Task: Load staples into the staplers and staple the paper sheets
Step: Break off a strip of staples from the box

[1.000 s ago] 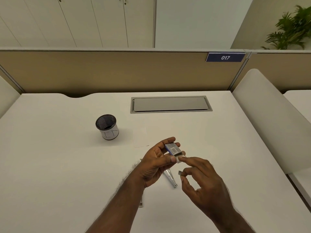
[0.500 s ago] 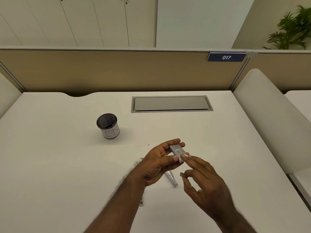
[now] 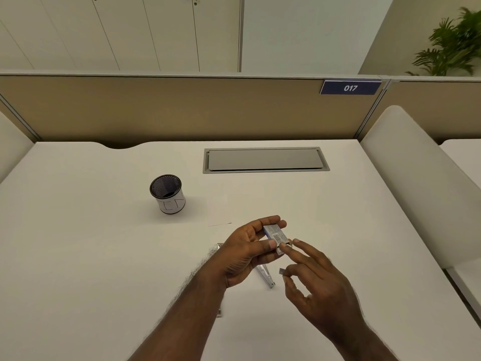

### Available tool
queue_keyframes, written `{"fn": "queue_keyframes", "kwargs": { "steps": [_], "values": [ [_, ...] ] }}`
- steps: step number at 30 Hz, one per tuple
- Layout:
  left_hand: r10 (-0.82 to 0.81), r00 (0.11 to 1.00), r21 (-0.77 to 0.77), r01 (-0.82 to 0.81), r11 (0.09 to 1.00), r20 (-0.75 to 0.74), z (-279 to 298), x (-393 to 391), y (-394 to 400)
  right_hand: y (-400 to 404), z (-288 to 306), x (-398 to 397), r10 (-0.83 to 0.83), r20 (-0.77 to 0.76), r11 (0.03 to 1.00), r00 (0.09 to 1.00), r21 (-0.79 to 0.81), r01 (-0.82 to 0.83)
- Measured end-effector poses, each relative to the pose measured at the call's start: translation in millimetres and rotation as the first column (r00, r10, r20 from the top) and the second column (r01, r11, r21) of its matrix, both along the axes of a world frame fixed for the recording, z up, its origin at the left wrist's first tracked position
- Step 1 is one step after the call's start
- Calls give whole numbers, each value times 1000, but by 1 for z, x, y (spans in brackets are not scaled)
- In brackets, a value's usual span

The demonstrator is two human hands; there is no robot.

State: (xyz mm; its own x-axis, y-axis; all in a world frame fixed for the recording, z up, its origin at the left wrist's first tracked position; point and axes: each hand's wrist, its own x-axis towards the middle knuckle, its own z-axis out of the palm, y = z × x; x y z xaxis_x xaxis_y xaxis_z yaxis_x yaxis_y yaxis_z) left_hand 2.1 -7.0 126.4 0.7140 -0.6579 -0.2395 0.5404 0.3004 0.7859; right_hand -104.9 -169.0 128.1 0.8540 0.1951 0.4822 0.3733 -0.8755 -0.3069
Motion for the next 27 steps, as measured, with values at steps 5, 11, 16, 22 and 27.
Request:
{"fn": "queue_keyframes", "kwargs": {
  "steps": [5, 11, 16, 22, 27],
  "values": [
    [-39, 999, -29, 39, 999, -11, 1, -2, -3, 4, -9, -3, 13, -21, 1000, 1000, -27, -13],
    [21, 995, -19, -22, 1000, -93, -12, -3, -12, 4, -24, 0, 32, -59, 999, 998, -13, -33],
    [115, 987, 127, -100, 987, -116, -46, 6, -21, 3, -37, 2, -81, -136, 971, 987, 214, 110],
    [125, 979, 523, -190, 831, 158, -90, 20, -50, -10, -66, 13, -264, -408, 664, 874, 580, 471],
    [-124, 917, 757, -230, 611, 379, -117, 25, -78, -22, -96, 16, -267, -620, 505, 738, 562, 655]
  ]
}}
